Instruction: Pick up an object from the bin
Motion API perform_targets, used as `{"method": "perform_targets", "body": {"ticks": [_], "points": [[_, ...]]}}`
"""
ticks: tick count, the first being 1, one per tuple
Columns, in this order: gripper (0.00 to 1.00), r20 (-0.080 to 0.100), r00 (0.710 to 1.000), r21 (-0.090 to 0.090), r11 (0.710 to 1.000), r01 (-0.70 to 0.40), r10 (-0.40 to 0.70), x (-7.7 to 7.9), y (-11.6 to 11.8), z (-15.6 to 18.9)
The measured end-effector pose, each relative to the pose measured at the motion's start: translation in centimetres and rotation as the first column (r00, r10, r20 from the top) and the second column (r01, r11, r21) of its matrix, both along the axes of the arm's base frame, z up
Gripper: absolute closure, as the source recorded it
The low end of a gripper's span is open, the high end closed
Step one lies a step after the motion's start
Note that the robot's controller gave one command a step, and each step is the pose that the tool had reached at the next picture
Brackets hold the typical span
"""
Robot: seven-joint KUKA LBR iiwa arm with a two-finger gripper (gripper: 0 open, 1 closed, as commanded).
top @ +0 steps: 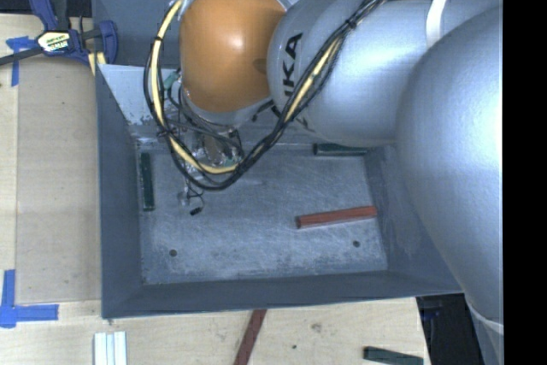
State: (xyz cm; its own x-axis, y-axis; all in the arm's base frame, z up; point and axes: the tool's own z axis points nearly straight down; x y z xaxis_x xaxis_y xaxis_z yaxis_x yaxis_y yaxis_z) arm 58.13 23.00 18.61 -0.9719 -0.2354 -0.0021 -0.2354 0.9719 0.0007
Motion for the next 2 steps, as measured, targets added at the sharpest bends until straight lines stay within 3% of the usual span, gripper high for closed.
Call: {"method": "perform_targets", "body": {"ticks": [1,2], "points": [[0.0,0.007,0.997,0.001,0.997,-0.076,0.076,1.1,0.5,-5.0],[0.0,-0.001,0.942,-0.001,0.942,-0.334,0.334,0.9,0.5,-8.6]]}}
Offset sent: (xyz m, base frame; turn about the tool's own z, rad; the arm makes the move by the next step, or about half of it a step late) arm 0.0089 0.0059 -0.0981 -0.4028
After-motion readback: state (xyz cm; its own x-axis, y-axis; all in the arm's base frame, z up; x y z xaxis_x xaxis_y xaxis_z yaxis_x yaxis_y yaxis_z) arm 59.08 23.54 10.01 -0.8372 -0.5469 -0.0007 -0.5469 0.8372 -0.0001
